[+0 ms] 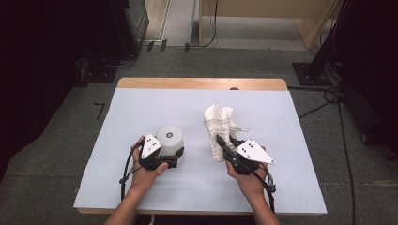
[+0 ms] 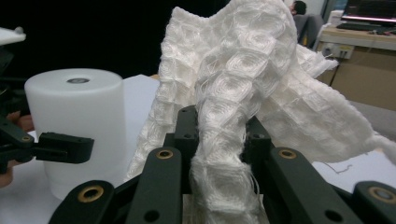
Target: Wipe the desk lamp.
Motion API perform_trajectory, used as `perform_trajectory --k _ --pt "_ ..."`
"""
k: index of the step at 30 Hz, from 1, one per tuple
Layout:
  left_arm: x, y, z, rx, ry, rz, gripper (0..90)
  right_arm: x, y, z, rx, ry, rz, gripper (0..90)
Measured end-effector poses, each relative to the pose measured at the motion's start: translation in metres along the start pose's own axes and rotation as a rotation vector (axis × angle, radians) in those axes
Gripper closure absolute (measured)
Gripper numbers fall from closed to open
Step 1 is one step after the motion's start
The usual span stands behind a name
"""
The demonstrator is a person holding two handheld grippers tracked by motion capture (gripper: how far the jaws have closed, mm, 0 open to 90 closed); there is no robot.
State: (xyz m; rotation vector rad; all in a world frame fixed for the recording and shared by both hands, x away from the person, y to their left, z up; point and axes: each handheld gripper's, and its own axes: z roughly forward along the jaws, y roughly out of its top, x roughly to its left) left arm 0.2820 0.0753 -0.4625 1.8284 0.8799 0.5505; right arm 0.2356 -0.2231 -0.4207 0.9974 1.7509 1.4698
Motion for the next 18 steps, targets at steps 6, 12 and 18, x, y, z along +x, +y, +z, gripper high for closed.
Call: perform_trajectory --k 6,12,18 --pt "0.001 -0.009 0.007 0.037 0.081 0.026 8.4 -0.008 0.000 -0.003 -0.002 -0.025 0.013 73.8" --pt "-0.001 -0.011 0.007 0.038 0.090 0.051 8.3 -0.008 -0.001 -0.003 -0.002 -0.026 0.010 73.8" --pt "-0.002 -0.013 0.006 0.038 0.103 0.046 7.9 -0.008 -0.002 -0.002 0.003 -0.024 0.009 73.8"
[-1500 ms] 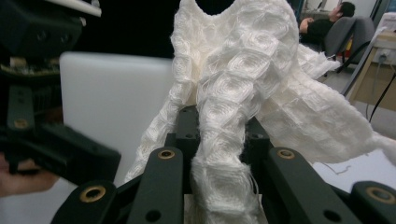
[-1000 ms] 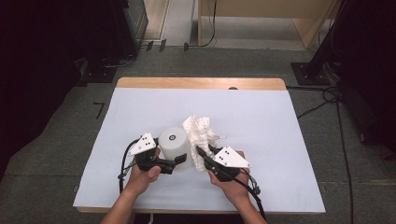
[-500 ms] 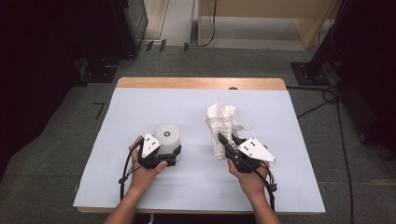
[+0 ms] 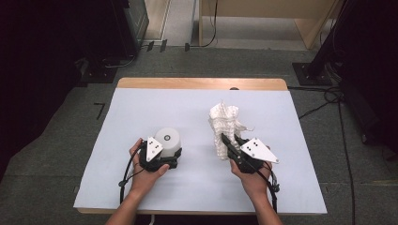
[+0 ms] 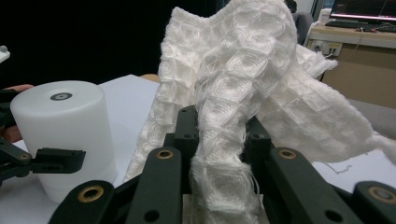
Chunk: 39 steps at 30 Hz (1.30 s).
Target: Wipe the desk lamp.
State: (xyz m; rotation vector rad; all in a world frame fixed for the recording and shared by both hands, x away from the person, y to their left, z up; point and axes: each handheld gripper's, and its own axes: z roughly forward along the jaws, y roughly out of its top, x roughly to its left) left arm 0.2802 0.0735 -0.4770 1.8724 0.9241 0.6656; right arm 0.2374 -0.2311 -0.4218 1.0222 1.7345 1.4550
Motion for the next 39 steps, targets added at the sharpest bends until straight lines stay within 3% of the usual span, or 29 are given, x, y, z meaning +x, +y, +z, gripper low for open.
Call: perform_trajectory --k 9,18,21,25,26,28,30,31,32,35,38,39 --pt "-0.006 0.002 -0.005 -0.012 0.054 -0.032 4.5 -0.002 0.000 0.000 -0.001 -0.006 0.009 73.6" --pt "-0.023 0.001 0.002 0.045 0.217 -0.119 6.7 -0.001 -0.001 0.001 0.003 -0.002 0.005 73.5" --pt "-0.024 0.001 0.002 0.046 0.220 -0.123 7.3 0.000 -0.002 0.001 0.007 -0.001 0.007 73.5" --pt "-0.019 0.000 0.001 0.040 0.183 -0.123 8.2 0.000 -0.002 0.001 0.006 -0.002 0.006 73.5" --pt "-0.017 0.000 0.000 0.041 0.164 -0.120 8.3 0.000 -0.002 0.002 0.006 -0.002 0.006 73.5" --pt "-0.012 0.001 -0.002 0.025 0.082 -0.136 8.3 0.001 -0.002 0.002 0.005 0.002 0.004 73.5" --pt "-0.004 0.003 -0.004 -0.005 -0.071 -0.184 8.3 0.004 -0.002 0.003 0.008 0.013 0.002 73.5" --pt "0.002 0.004 -0.004 -0.016 -0.185 -0.212 8.3 0.006 -0.002 0.003 0.007 0.015 0.003 73.5" --pt "0.005 0.005 -0.005 -0.029 -0.255 -0.225 8.3 0.008 -0.002 0.003 0.005 0.025 -0.003 73.5" --pt "0.007 0.008 -0.009 -0.059 -0.383 -0.226 8.4 0.015 -0.001 0.004 0.001 0.054 -0.003 73.5" --pt "0.006 0.013 -0.010 -0.043 -0.468 -0.218 8.4 0.030 0.001 0.005 -0.014 0.111 -0.024 73.5" --pt "0.004 0.015 -0.010 -0.044 -0.497 -0.212 8.4 0.030 0.001 0.005 -0.014 0.111 -0.024 73.5"
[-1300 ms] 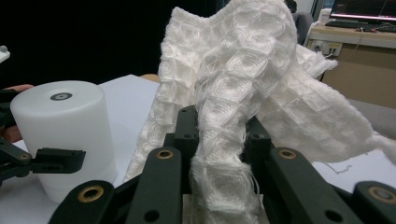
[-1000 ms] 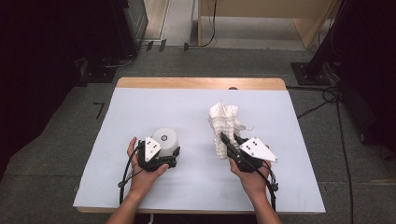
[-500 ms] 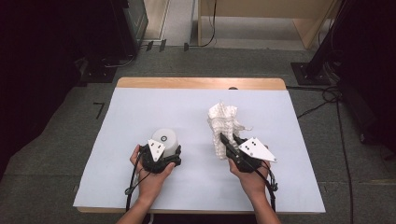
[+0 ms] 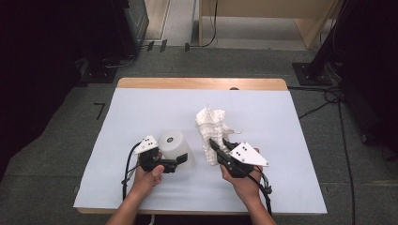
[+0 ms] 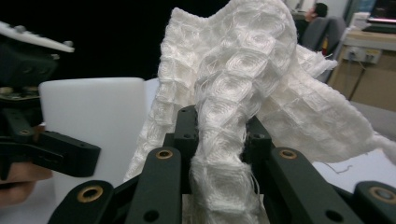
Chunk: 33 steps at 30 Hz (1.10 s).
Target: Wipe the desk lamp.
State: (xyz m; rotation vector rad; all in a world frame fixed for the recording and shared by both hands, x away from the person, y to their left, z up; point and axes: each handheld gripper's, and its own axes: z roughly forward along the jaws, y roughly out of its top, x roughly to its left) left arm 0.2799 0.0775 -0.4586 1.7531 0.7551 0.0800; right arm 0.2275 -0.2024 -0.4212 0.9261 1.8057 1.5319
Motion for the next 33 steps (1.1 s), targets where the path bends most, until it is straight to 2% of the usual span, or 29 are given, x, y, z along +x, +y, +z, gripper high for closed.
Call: perform_trajectory --k 3,7,8,9,12,16,24,26,29,33 --pt "-0.006 0.004 0.001 0.006 -0.055 0.011 8.4 0.016 0.004 0.001 -0.018 0.047 -0.014 73.3" --pt "-0.010 0.006 0.002 0.021 -0.074 0.017 8.4 0.024 0.006 0.001 -0.037 0.079 -0.027 73.1" --pt "-0.011 0.006 0.003 0.026 -0.078 0.025 8.4 0.028 0.007 0.003 -0.037 0.091 -0.044 73.0" --pt "-0.012 0.006 0.003 0.027 -0.085 0.037 8.4 0.030 0.006 0.004 -0.031 0.093 -0.049 73.0" --pt "-0.014 0.008 0.001 0.020 -0.111 0.036 8.4 0.029 0.002 0.006 -0.013 0.085 -0.038 73.2" --pt "-0.012 0.012 -0.005 -0.014 -0.128 0.028 8.4 0.026 -0.002 0.008 0.005 0.081 -0.029 73.3" --pt "0.001 0.019 -0.021 -0.081 -0.102 -0.024 8.5 0.033 -0.016 0.017 0.056 0.098 -0.046 73.2" --pt "0.003 0.020 -0.024 -0.089 -0.097 -0.025 8.5 0.036 -0.018 0.020 0.065 0.102 -0.053 73.2" --pt "0.003 0.019 -0.023 -0.079 -0.105 -0.025 8.5 0.037 -0.018 0.021 0.065 0.100 -0.059 73.2" --pt "-0.006 0.016 -0.012 -0.023 -0.106 0.022 8.6 0.034 -0.014 0.018 0.053 0.079 -0.048 73.3"
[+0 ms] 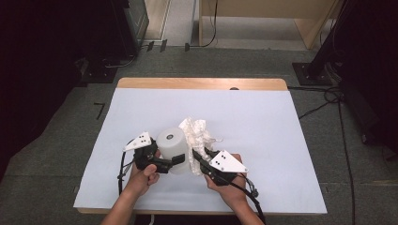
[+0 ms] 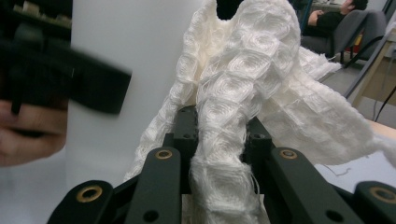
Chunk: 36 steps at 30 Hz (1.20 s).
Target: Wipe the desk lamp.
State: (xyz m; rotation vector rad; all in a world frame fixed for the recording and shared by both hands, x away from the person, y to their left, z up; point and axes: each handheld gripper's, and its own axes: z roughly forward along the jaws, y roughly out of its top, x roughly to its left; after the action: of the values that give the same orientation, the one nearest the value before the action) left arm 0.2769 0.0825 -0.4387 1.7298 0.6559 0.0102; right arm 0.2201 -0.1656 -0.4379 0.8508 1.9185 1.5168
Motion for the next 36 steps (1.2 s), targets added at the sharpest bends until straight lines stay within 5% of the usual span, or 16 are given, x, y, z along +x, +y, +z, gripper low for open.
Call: perform_trajectory --k 7,20,24,36 --pt "-0.012 -0.006 0.017 0.085 0.005 0.061 8.5 -0.009 0.013 -0.013 -0.056 -0.038 0.013 73.4" --pt "-0.001 0.005 -0.004 -0.033 0.059 0.000 8.5 -0.003 -0.007 0.004 0.030 -0.011 0.000 73.3" --pt "0.000 0.006 -0.007 -0.054 0.094 0.009 8.5 -0.004 -0.011 0.007 0.049 -0.005 0.008 73.0" --pt "0.013 -0.013 0.012 0.037 0.498 0.106 8.5 -0.033 0.000 -0.011 -0.009 -0.096 0.052 73.1"
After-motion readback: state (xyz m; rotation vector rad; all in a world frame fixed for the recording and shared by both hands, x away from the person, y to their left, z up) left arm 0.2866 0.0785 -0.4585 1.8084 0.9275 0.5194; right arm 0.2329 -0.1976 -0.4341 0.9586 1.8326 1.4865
